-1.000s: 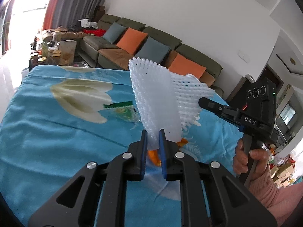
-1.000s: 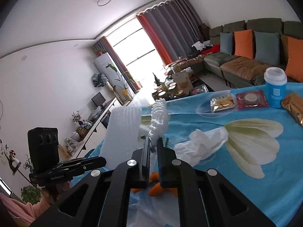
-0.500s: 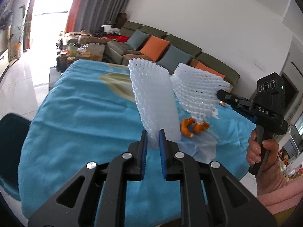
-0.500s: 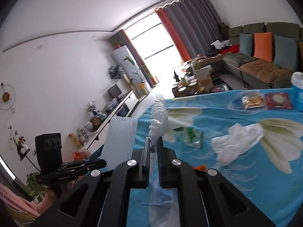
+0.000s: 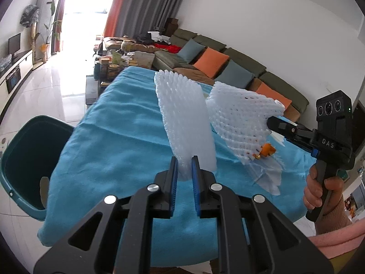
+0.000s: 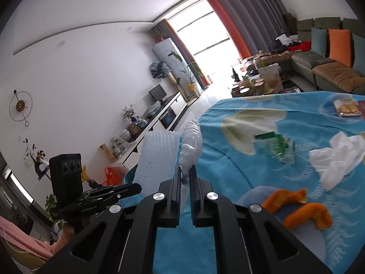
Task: Collect trash
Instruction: 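Carry both white foam nets over the teal trash bin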
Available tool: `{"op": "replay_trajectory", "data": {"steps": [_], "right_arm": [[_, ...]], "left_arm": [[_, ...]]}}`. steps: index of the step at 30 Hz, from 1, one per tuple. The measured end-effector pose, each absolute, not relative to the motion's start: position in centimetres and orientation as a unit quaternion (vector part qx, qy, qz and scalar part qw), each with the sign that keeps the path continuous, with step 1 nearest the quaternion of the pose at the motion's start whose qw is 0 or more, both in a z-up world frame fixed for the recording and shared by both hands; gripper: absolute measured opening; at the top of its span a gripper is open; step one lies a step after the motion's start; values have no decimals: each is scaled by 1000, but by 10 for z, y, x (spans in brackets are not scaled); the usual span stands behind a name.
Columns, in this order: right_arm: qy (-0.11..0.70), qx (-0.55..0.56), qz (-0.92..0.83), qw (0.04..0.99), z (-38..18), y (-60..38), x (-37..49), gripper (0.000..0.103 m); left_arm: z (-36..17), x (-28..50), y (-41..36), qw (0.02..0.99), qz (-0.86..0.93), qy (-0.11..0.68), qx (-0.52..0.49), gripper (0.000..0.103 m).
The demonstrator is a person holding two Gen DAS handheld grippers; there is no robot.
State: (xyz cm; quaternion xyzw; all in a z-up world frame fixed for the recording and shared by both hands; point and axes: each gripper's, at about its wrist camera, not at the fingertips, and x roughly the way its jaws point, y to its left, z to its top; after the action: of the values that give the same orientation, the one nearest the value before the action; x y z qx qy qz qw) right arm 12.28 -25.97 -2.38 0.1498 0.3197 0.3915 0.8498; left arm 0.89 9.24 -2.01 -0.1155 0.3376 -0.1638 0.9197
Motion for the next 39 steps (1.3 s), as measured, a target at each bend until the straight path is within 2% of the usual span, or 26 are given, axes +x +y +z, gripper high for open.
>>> {"op": "replay_trajectory", "data": {"steps": [39], "right_arm": [[357, 139, 479, 790, -40, -151, 156, 6]], "left_arm": [[-15, -19, 180, 937, -38, 316, -145, 13]]}}
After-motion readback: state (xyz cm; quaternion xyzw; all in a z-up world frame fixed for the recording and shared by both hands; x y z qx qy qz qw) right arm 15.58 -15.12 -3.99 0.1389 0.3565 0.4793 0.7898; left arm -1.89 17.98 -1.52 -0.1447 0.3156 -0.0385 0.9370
